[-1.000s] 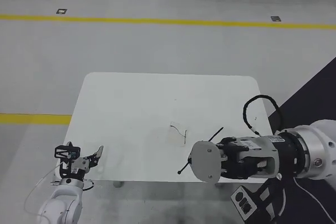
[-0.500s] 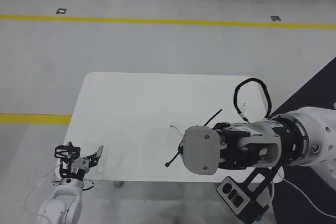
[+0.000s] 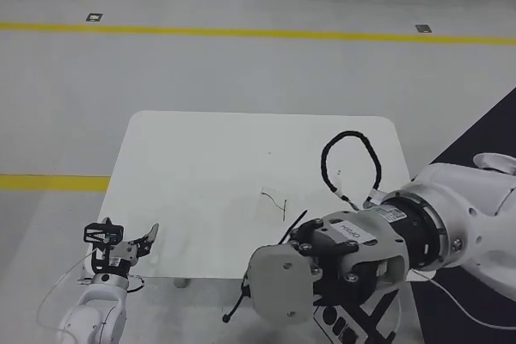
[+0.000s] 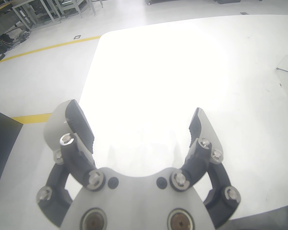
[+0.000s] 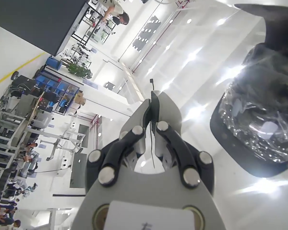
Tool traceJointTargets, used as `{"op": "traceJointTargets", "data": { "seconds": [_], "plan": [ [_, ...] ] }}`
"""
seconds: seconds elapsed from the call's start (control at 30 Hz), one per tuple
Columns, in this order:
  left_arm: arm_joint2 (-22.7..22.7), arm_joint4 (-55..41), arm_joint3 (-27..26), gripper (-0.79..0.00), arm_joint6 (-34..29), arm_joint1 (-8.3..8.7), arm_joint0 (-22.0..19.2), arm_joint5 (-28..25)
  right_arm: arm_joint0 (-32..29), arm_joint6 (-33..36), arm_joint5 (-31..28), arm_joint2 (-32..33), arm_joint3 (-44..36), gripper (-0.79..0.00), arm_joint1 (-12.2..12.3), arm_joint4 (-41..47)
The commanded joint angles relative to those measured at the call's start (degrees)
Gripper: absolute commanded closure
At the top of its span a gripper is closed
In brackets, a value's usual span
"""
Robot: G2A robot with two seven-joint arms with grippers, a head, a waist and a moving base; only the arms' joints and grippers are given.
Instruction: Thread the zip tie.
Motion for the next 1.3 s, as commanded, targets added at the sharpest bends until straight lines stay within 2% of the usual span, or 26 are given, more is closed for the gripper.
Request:
{"op": "traceJointTargets", "data": {
  "seconds": [0.0,0.23,0.43,0.73,0.83,1.0,1.27],
  "plan": [
    [0.0,0.0,0.0,-0.785,0.0,0.0,0.0,0.0,-0.26,-0.65,0.08,0.81,0.31,0.0,-0.1,1.93],
    [0.0,0.0,0.0,-0.785,0.0,0.0,0.0,0.0,-2.41,-3.62,-1.11,4.38,1.13,0.0,-0.11,7.3],
    [0.0,0.0,0.0,-0.785,0.0,0.0,0.0,0.0,-5.17,-2.19,-10.75,5.56,3.45,0.0,0.03,12.88],
    [0.0,0.0,0.0,-0.785,0.0,0.0,0.0,0.0,-6.28,-1.21,-15.15,4.57,2.84,0.0,-0.75,11.83],
    [0.0,0.0,0.0,-0.785,0.0,0.0,0.0,0.0,-5.49,-2.3,-14.8,4.44,2.27,0.0,-1.17,11.27],
    [0.0,0.0,0.0,-0.785,0.0,0.0,0.0,0.0,-3.4,-5.89,-13.59,4.64,0.57,0.0,-1.56,4.32],
    [0.0,0.0,0.0,-0.785,0.0,0.0,0.0,0.0,-4.15,-7.52,-12.05,6.72,2.54,0.0,-1.86,4.11]
  ]
}}
